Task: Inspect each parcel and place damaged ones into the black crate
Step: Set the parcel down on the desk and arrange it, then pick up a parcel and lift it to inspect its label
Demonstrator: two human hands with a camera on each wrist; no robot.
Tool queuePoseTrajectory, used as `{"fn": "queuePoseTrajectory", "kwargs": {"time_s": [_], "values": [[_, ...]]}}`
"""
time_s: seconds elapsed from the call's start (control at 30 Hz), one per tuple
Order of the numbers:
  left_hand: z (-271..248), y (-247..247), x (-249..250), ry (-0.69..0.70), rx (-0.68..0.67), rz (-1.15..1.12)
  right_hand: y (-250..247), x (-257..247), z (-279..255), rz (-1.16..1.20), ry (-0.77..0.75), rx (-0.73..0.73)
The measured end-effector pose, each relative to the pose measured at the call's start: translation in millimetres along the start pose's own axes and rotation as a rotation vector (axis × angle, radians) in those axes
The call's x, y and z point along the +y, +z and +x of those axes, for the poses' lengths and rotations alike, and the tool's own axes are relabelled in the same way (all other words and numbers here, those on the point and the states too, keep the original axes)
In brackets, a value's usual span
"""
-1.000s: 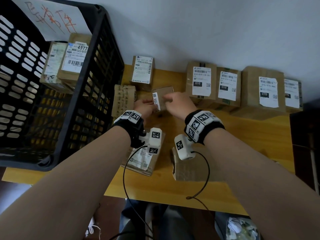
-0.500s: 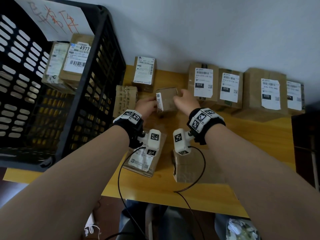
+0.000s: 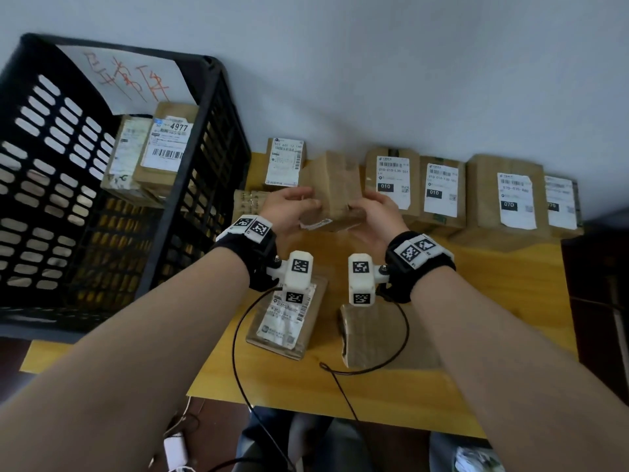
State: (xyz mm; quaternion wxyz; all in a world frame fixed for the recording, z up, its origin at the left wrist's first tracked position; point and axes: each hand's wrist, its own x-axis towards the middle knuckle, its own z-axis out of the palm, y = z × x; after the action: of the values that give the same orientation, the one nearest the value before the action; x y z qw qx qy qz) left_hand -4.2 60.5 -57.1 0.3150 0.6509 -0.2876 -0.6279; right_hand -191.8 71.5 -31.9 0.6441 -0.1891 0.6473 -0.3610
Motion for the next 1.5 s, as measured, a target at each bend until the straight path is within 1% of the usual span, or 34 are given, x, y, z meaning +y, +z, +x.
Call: {"fn": "queuePoseTrajectory", "kwargs": {"time_s": [0.03,0.1,0.17,0.23,0.3,0.37,0.4,0.47,0.5,0.53,0.6,0.67,0.83,0.93,1.03,1.13,1.23,1.3,1.4,1.43,1.5], "values": [[-2,1,3,0.013,-0.005,0.019,-1,1,-2,0.024,-0.005,-0.018],[-6,5,8,0.012,-0.009,0.068,-1,3,-1,-0.023,-0.051,-0.013],[-8,9,12,-0.023,-0.048,0.070,2,1,0,-0.131,-0.153,-0.008],[-8,14,13,-0.005,-0.075,0.066,6,-3,-3,-0.212,-0.250,-0.041],[-1,16,9,0.035,-0.037,0.099,7,-7,-6,-0.303,-0.323,-0.089],[7,18,7,0.051,0.037,0.101,2,-9,-5,-0.329,-0.351,-0.121],[11,19,6,0.051,0.073,0.067,-1,-9,-3,-0.305,-0.359,-0.110],[17,20,7,0.012,0.093,-0.070,-6,-11,4,-0.293,-0.372,-0.002],[20,21,7,-0.009,0.078,-0.130,-8,-11,9,-0.317,-0.366,0.050],[23,23,8,-0.018,0.056,-0.170,-11,-11,14,-0.333,-0.349,0.071],[32,27,6,-0.021,0.017,-0.213,-12,-12,20,-0.329,-0.285,0.060],[40,34,5,-0.014,0.011,-0.227,-10,-14,27,-0.326,-0.250,0.057],[62,50,-1,0.061,0.063,-0.105,-9,-21,47,-0.431,-0.185,0.032],[74,57,-4,0.086,0.101,-0.053,-8,-31,50,-0.514,-0.211,-0.020],[85,65,-5,0.122,0.152,-0.001,-9,-37,58,-0.549,-0.236,-0.026],[96,72,-7,0.130,0.200,0.096,-14,-42,68,-0.515,-0.200,-0.008],[101,78,-6,0.120,0.183,0.163,-20,-42,73,-0.485,-0.199,0.019],[103,79,-3,0.108,0.195,0.223,-23,-43,74,-0.480,-0.185,0.024],[102,70,7,0.111,0.301,0.211,-23,-47,73,-0.458,-0.141,0.005],[100,64,13,0.134,0.363,0.223,-22,-49,72,-0.452,-0.131,0.000],[100,53,23,0.221,0.515,0.344,-19,-51,71,-0.456,-0.104,-0.003]]}}
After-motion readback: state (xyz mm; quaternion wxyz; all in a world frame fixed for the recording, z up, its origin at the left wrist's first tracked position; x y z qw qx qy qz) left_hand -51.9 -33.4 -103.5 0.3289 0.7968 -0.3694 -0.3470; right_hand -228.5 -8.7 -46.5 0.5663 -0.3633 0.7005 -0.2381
